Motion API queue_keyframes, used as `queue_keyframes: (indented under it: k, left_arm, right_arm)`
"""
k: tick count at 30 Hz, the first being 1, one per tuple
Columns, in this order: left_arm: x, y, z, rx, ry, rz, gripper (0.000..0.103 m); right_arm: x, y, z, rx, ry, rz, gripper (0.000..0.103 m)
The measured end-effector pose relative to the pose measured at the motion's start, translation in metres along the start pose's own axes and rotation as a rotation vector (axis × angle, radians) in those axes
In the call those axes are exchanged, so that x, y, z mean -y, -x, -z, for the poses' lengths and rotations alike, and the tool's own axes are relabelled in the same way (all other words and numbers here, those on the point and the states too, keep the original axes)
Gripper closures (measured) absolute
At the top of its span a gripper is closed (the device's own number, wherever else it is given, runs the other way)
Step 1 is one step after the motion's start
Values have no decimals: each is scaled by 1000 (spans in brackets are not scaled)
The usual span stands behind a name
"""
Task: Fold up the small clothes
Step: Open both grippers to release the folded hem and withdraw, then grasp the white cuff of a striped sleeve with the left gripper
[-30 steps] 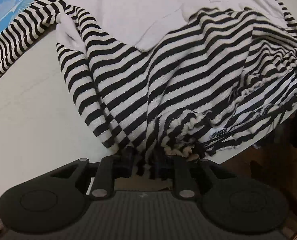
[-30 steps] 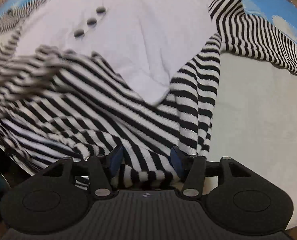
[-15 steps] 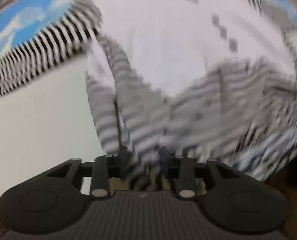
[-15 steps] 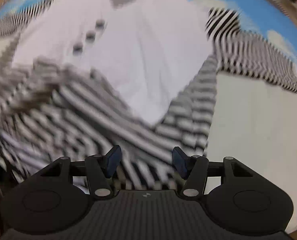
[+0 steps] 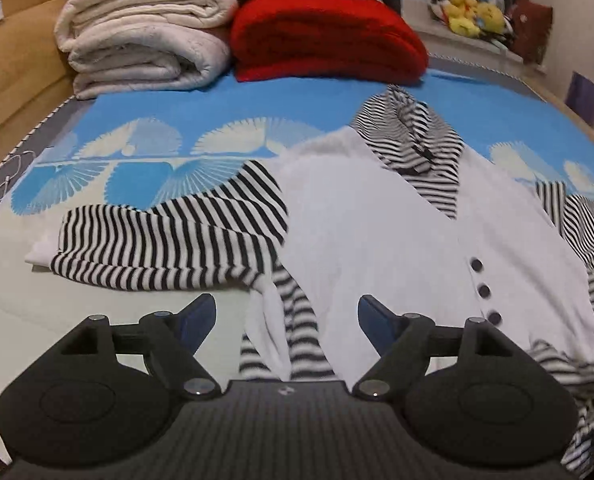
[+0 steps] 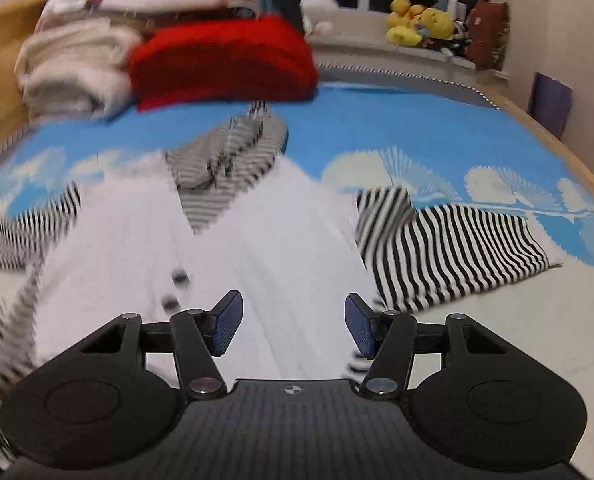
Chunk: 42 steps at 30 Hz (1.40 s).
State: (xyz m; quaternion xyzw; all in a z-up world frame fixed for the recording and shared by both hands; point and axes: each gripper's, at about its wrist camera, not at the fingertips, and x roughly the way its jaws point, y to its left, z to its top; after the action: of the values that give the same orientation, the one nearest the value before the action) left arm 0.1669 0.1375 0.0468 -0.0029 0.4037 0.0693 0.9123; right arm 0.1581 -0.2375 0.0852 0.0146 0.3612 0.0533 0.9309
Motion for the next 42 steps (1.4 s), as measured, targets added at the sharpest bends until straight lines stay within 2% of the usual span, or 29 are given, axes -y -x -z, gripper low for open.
queue_keyframes:
  k: [1,3,5,8,12,14,17,21,24,27,32,36,38,39,40,42]
  left_arm:
    - [-3,-2,-2,-2,12,-6,20]
    - [-6,-12,-3,-9,39,-12,20]
    - [-12,-19,-5,4,59,-22,20]
    - [-20,-28,-9,35,65,-57,21]
    - [-41,-47,-17,57,91,-45,21]
    - [-57,-56,-21,63,116,-70,21]
    - [-92,-72,-30,89,160,-103,21]
    - [-141,-96,-33,130,195,-267,21]
    - [-184,-121,-29,99,308,-317,21]
    - [-219,-142,-21,66,399,-364,21]
    - [-261,-165,-11,34,471,-440,21]
    - [-281,-181,7,15,558,-449,23]
    - [-286,-185,13,18,582,-423,41]
    - [-285,-182,13,36,568,-426,55]
    - [-284,-181,11,37,561,-403,84]
    - [-280,-176,4,48,574,-386,91]
  right_arm:
    - [-5,-1,-8,21,0,0,47]
    - [-19,-6,-21,52,21,10,59]
    - [-34,-15,-35,75,23,-1,65]
    - [-55,-33,-51,104,29,-21,65]
    - [-72,-61,-51,130,16,-33,65]
    - [-77,-76,-45,101,15,-32,65]
    - [-86,-92,-43,47,2,-77,65]
    - [-97,-102,-44,71,31,-78,62]
    - [-95,-117,-42,33,-6,-123,62]
    - [-97,-128,-40,4,-17,-124,62]
    - [-100,-140,-35,-40,-8,-126,62]
    - [-101,-146,-30,-61,22,-131,62]
    - [-100,-148,-30,-73,28,-133,62]
    - [-100,-149,-30,-75,27,-130,62]
    - [-100,-149,-30,-75,25,-127,62]
    - [-99,-149,-30,-70,23,-125,62]
